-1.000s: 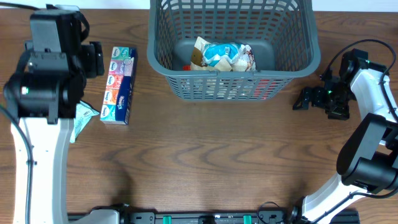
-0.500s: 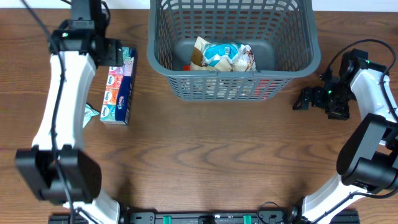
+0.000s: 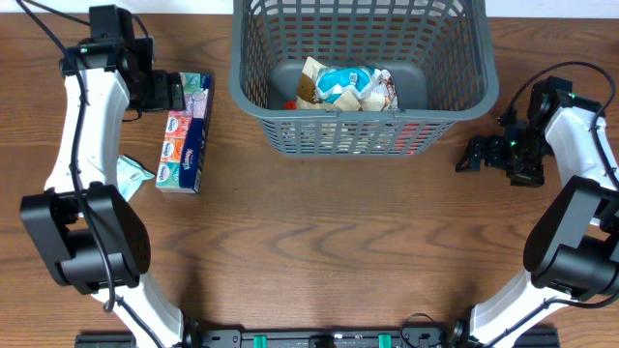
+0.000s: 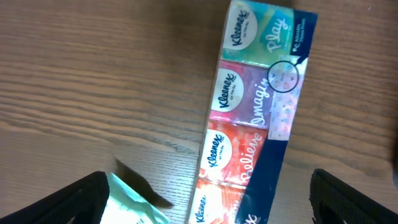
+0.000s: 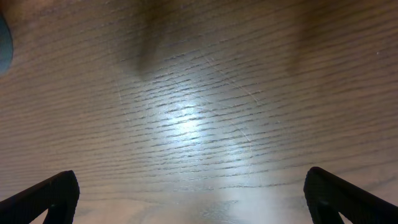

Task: Pack container
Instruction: 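Withdraw the left gripper and move it over the Kleenex box, then lower the left gripper and grasp the Kleenex box's upper end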

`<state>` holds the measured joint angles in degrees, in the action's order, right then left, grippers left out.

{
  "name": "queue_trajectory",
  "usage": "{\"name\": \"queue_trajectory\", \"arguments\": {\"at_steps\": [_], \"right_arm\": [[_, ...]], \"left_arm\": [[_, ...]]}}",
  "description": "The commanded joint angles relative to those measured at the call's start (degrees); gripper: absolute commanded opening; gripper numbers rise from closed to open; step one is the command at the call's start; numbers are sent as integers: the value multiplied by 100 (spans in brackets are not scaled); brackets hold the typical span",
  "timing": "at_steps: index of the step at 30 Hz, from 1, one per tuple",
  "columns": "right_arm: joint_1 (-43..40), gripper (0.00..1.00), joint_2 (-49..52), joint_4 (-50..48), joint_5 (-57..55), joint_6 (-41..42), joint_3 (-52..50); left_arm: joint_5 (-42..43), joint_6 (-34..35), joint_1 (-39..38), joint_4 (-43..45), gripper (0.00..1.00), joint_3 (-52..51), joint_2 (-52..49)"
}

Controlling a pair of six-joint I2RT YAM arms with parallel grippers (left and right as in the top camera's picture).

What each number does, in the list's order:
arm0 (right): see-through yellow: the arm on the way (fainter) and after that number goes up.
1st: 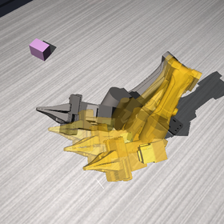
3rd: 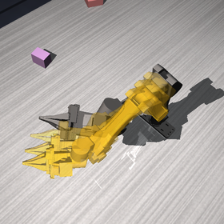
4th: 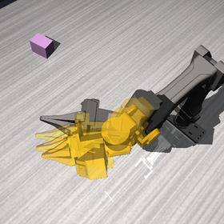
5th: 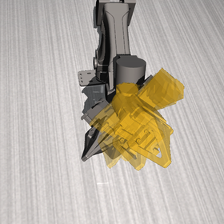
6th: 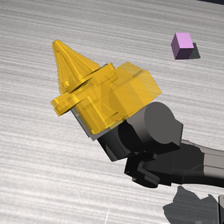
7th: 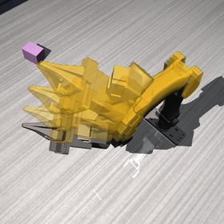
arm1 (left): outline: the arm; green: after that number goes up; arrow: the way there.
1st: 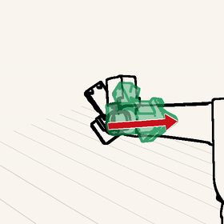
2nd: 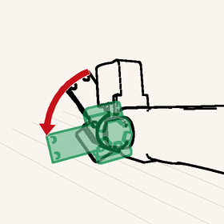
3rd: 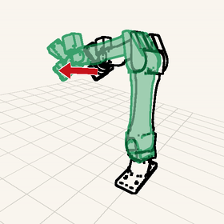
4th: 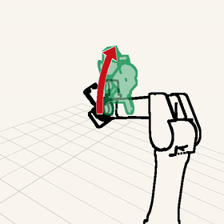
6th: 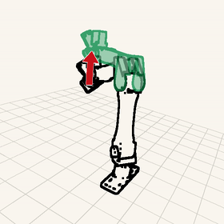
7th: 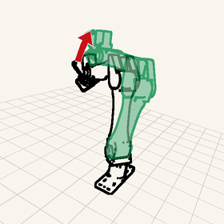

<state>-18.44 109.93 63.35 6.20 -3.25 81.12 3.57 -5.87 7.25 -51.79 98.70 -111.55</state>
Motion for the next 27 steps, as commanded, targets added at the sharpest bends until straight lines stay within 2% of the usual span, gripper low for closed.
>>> {"name": "queue_trajectory", "arguments": {"at_steps": [1, 7, 27], "right_arm": [[52, 99, -9, 9, -37, -70, -13], [52, 99, -9, 24, -37, -70, -13], [52, 99, -9, 35, -37, -68, -13]], "left_arm": [[223, -177, -4, 4, 96, -57, -258], [223, -273, -7, 52, 100, -59, -498], [223, -525, -339, 199, 98, -74, -1016]]}}
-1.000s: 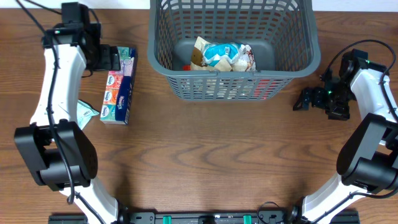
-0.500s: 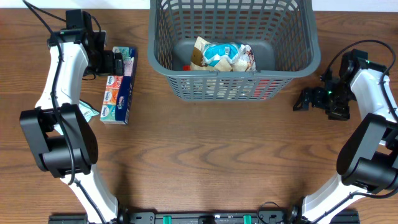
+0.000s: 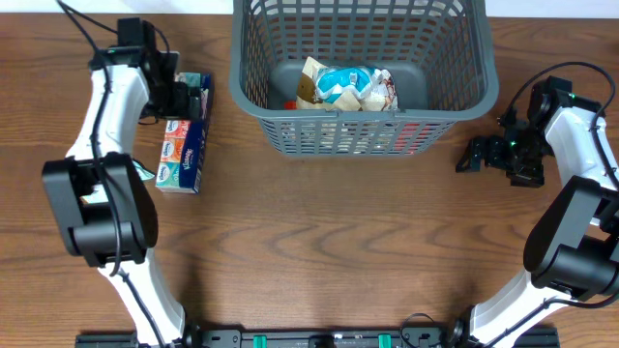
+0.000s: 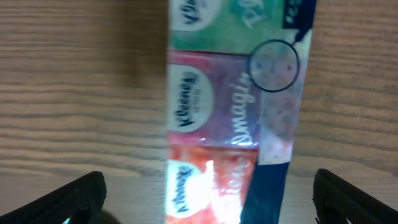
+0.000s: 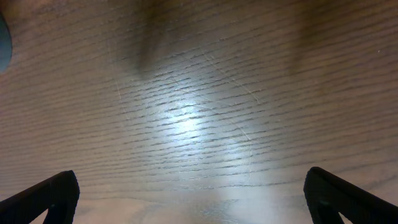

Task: Pack container
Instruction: 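Lower the left gripper and grasp the Kleenex box's upper end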

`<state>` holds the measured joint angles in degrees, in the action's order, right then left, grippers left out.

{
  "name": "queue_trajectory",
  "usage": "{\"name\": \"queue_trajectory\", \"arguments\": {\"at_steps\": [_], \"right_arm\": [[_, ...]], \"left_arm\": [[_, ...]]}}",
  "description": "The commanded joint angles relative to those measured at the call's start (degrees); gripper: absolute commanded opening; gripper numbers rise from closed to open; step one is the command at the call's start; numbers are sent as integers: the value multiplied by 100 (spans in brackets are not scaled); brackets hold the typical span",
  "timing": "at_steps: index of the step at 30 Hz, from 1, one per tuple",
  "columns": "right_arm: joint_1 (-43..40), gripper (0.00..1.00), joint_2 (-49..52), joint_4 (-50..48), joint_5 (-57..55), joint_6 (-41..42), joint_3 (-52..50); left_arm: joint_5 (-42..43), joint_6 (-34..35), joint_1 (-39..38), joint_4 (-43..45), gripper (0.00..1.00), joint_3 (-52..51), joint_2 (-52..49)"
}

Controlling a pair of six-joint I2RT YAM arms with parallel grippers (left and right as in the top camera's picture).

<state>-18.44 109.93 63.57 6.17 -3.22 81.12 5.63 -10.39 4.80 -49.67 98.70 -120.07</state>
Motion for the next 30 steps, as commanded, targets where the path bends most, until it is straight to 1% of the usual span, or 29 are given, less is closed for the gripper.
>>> {"name": "queue_trajectory", "arguments": {"at_steps": [1, 11, 30], "right_arm": [[52, 99, -9, 11, -33, -70, -13], [52, 99, -9, 31, -35, -72, -13], [52, 99, -9, 48, -37, -72, -13]], "left_arm": [[17, -72, -120, -11, 99, -74, -201], [15, -2, -177, -81, 99, -103, -522], [-2, 20, -122, -13, 99, -463, -525]]}}
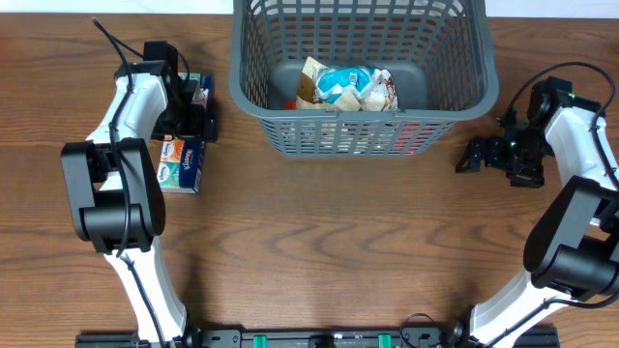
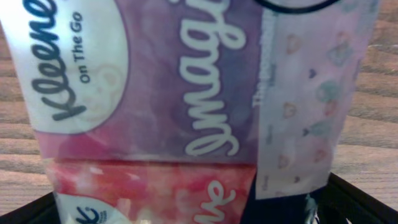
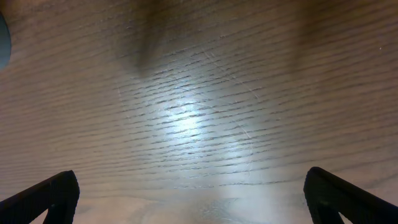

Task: Pack container
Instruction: 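Lower the left gripper and grasp the Kleenex box's upper end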

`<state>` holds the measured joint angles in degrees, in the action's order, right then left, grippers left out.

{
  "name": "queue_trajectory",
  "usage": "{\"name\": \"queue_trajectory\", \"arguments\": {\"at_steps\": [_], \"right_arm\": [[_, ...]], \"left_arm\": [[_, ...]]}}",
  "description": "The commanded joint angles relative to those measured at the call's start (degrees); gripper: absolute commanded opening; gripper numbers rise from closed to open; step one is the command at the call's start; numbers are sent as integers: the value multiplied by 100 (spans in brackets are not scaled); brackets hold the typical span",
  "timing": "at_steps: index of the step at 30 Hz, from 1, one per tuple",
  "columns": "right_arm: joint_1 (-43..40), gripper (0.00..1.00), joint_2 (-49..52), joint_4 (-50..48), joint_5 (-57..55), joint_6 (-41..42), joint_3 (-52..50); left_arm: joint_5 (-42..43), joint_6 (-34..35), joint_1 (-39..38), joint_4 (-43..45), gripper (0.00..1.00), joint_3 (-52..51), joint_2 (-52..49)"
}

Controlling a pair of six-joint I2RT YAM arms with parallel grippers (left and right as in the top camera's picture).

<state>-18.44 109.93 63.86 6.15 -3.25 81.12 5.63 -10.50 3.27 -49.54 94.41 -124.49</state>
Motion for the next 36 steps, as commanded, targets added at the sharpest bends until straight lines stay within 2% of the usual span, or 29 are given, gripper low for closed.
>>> {"name": "queue_trajectory", "arguments": {"at_steps": [1, 36], "right_arm": [[52, 99, -9, 22, -35, -70, -13], [52, 99, -9, 133, -144, -68, -13]], "left_arm": [[-2, 28, 31, -26, 99, -35, -83], [122, 48, 175, 17, 99, -55, -507]]}}
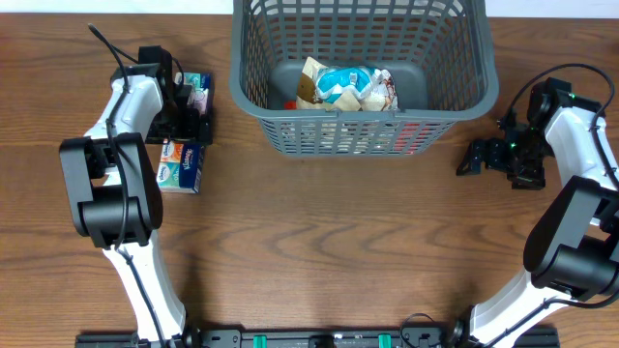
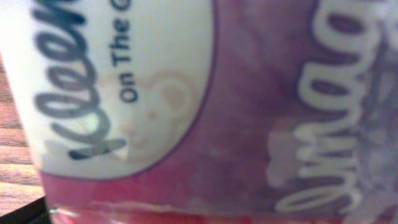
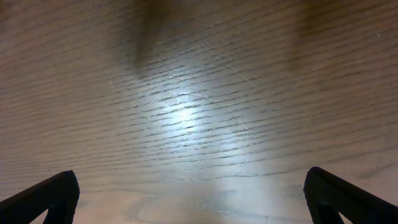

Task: Pack container
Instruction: 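Lower the left gripper and grasp the Kleenex box's upper end, then lift the Kleenex box and swing it over the basket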

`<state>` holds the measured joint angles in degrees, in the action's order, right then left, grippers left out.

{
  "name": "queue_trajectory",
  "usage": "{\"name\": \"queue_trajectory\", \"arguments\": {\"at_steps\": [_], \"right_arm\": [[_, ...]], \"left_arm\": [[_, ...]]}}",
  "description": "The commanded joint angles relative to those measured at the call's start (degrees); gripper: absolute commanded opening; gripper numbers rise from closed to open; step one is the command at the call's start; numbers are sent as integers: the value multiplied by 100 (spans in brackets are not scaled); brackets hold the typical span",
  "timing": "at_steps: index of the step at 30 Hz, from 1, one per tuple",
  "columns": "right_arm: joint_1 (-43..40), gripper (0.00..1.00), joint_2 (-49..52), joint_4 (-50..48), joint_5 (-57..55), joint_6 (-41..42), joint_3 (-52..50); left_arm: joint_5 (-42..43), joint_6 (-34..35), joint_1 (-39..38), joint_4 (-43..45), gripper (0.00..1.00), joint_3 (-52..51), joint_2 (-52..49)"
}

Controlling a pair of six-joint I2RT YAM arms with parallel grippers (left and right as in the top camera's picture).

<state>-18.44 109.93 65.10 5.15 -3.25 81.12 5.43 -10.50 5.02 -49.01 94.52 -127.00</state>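
Note:
A long multicolour Kleenex tissue pack (image 1: 181, 166) lies on the table left of the grey basket (image 1: 363, 130). My left gripper (image 1: 186, 124) is down over the pack's middle, jaws open and straddling it. The pack's purple section (image 2: 217, 124) fills the left wrist view, and only a dark sliver of one finger (image 2: 15, 216) shows at the bottom left corner. Far to the right my right gripper (image 1: 472, 155) hovers over bare wood, open and empty; its fingertips (image 3: 37, 199) sit at the frame's lower corners.
The basket holds several snack packets (image 1: 348, 87) on its floor. It stands at the back centre, its left wall close to the tissue pack. Black cables trail from both arms near the table's far corners.
My left gripper has come lower onto the tissue pack, which now fills the wrist view and hides almost all of both fingers. The pack lies where it was. The right arm is unchanged.
My left gripper first hung open to the left of the pack's far end. It then stood above the green and purple sections, then low over the purple one with a finger on each side, and now lower still. The right gripper stayed open beside the basket throughout.

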Motion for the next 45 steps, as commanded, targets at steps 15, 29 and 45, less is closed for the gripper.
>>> {"name": "queue_trajectory", "arguments": {"at_steps": [15, 29, 45], "right_arm": [[52, 99, -9, 2, -46, -68, -13], [52, 99, -9, -24, -66, -70, -13], [33, 99, -11, -525, -68, -72, -11]], "left_arm": [[317, 354, 0, -201, 40, 9, -142], [315, 417, 0, 28, 19, 216, 1705], [313, -428, -1056, 1687, 6, 216, 4282]]}}
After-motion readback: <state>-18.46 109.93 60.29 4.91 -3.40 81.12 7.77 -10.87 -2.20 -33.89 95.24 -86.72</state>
